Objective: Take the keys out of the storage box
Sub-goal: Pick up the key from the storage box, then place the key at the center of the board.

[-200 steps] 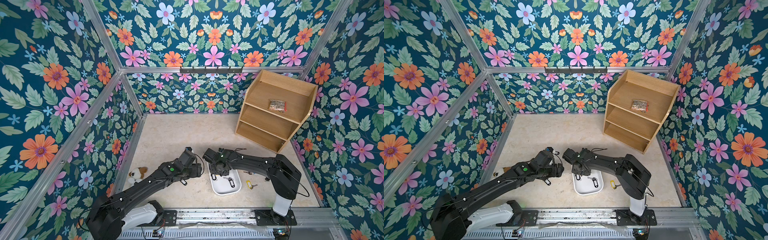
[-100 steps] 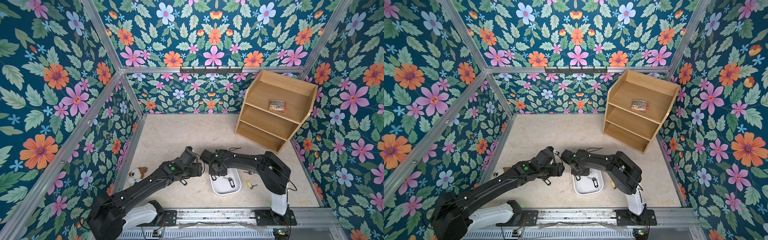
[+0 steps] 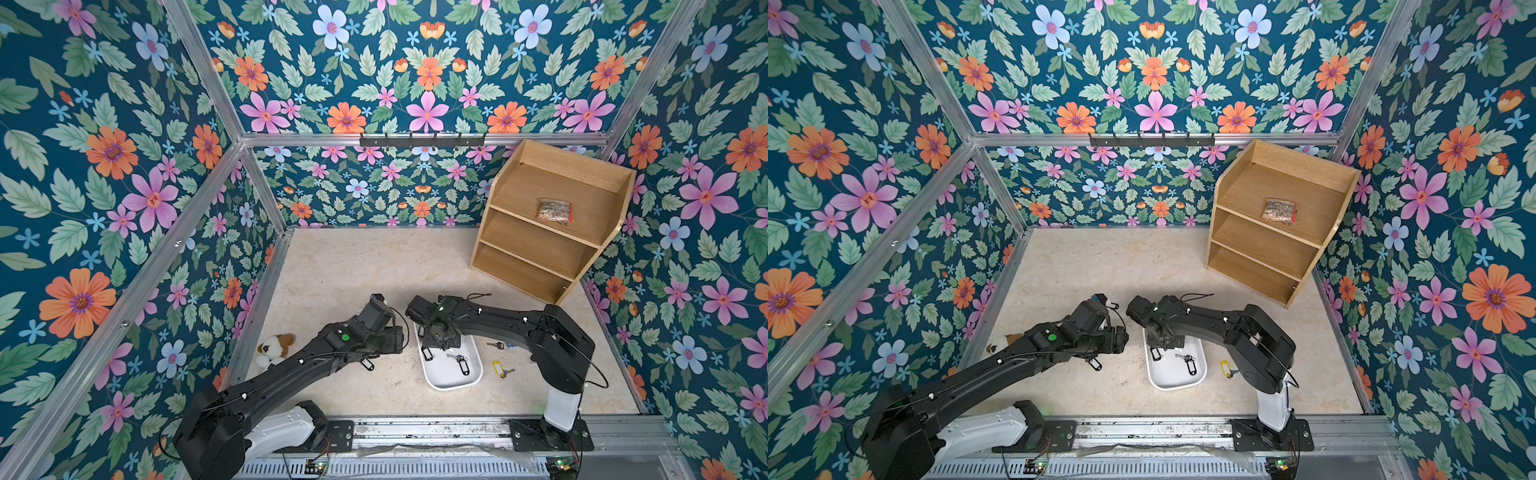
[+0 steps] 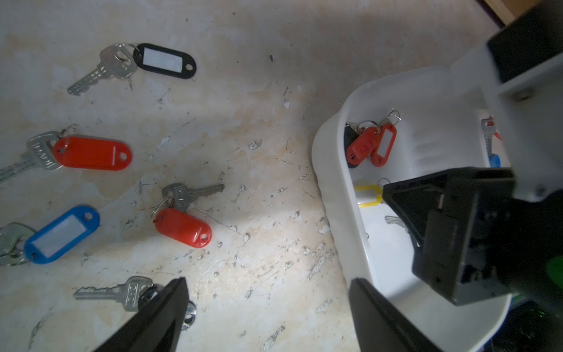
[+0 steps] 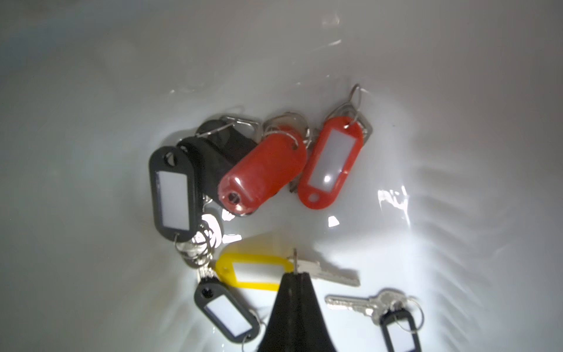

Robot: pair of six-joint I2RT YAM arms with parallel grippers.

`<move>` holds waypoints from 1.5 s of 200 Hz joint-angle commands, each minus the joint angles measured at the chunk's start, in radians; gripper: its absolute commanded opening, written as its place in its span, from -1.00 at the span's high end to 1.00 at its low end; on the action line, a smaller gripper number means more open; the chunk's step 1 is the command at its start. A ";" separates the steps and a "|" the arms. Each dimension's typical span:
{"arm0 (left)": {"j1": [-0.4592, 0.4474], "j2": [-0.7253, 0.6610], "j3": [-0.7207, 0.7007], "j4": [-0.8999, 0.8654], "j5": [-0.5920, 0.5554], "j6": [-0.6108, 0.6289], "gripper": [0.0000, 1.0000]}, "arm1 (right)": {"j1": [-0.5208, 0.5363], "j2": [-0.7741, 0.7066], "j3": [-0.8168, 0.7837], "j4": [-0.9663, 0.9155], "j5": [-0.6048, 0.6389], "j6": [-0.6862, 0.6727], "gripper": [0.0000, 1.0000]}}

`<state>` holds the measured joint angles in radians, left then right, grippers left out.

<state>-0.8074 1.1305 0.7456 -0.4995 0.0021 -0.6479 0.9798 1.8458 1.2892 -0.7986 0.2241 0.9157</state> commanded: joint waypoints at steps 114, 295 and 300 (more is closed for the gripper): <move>-0.001 0.016 0.012 0.003 -0.001 0.005 -0.78 | -0.372 -0.597 -0.254 -0.074 0.074 -0.022 1.00; 0.000 0.086 0.042 0.060 0.056 0.016 -0.76 | -1.028 -0.621 -0.515 0.173 -0.118 -0.250 -0.23; -0.001 0.086 0.045 0.058 0.052 0.019 -0.76 | -1.029 -0.633 -0.503 0.160 -0.123 -0.258 -0.23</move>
<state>-0.8085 1.2182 0.7788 -0.4580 0.0528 -0.6292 -0.0505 1.2358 0.7437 -0.6025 0.1097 0.7017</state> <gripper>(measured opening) 0.884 0.613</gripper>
